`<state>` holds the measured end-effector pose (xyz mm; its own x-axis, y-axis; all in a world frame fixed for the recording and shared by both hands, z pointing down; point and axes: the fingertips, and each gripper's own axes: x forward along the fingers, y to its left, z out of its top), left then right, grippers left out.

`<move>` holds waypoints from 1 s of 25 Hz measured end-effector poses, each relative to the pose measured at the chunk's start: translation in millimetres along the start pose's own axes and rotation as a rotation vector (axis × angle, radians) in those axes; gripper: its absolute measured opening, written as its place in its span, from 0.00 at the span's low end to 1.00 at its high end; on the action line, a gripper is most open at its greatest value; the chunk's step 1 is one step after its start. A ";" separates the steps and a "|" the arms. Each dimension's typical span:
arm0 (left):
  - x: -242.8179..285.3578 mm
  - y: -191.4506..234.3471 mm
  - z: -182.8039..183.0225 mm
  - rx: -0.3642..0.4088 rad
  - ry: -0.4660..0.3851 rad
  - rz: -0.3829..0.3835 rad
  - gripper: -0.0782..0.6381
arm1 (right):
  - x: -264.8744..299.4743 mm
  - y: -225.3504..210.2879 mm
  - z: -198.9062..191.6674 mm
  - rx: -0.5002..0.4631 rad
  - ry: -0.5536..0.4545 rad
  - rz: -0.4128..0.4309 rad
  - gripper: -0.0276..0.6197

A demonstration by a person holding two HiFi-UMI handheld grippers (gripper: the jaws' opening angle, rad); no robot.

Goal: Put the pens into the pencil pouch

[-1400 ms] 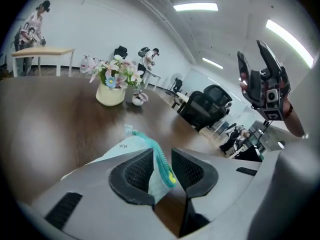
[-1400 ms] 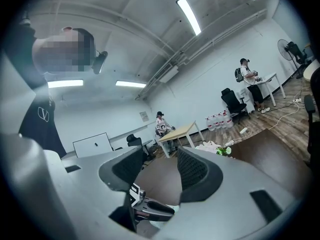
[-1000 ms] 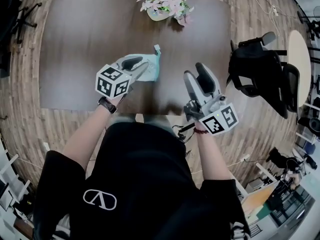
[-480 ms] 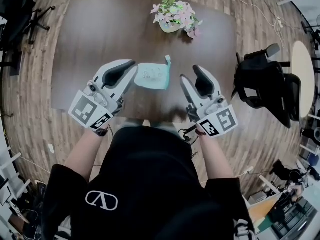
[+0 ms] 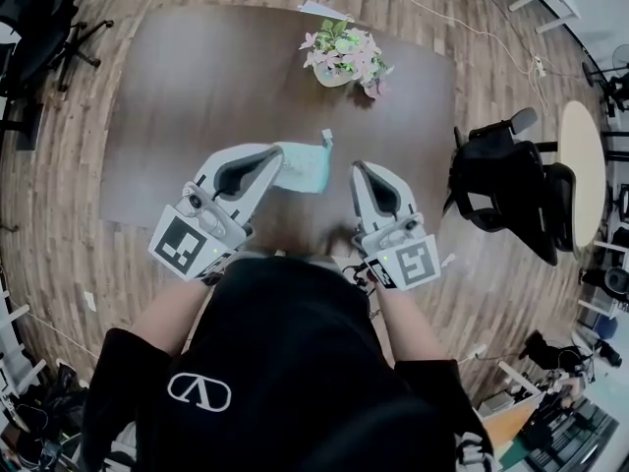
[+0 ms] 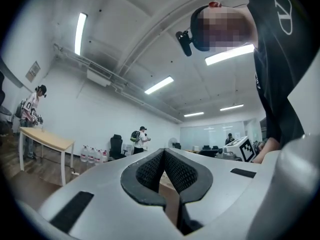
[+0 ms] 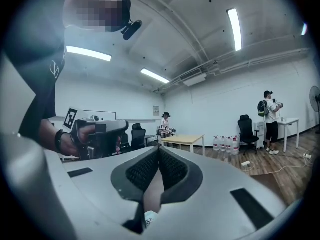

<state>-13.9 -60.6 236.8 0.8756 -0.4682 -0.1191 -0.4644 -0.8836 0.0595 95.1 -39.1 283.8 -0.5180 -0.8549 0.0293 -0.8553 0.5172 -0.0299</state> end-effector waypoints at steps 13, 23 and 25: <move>3.8 -7.4 1.5 -0.016 -0.002 -0.020 0.11 | -4.0 5.3 -5.7 -0.003 0.015 -0.045 0.04; 4.3 -6.4 -4.7 -0.026 0.012 -0.028 0.11 | -5.8 1.9 -4.3 -0.022 0.008 -0.072 0.04; 5.0 -6.1 -4.6 -0.031 0.005 -0.026 0.11 | -6.7 0.4 -3.0 -0.025 0.003 -0.079 0.04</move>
<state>-6.1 -57.6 240.4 0.8881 -0.4447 -0.1159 -0.4370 -0.8953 0.0867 98.2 -33.0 286.6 -0.4493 -0.8928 0.0333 -0.8933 0.4495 -0.0020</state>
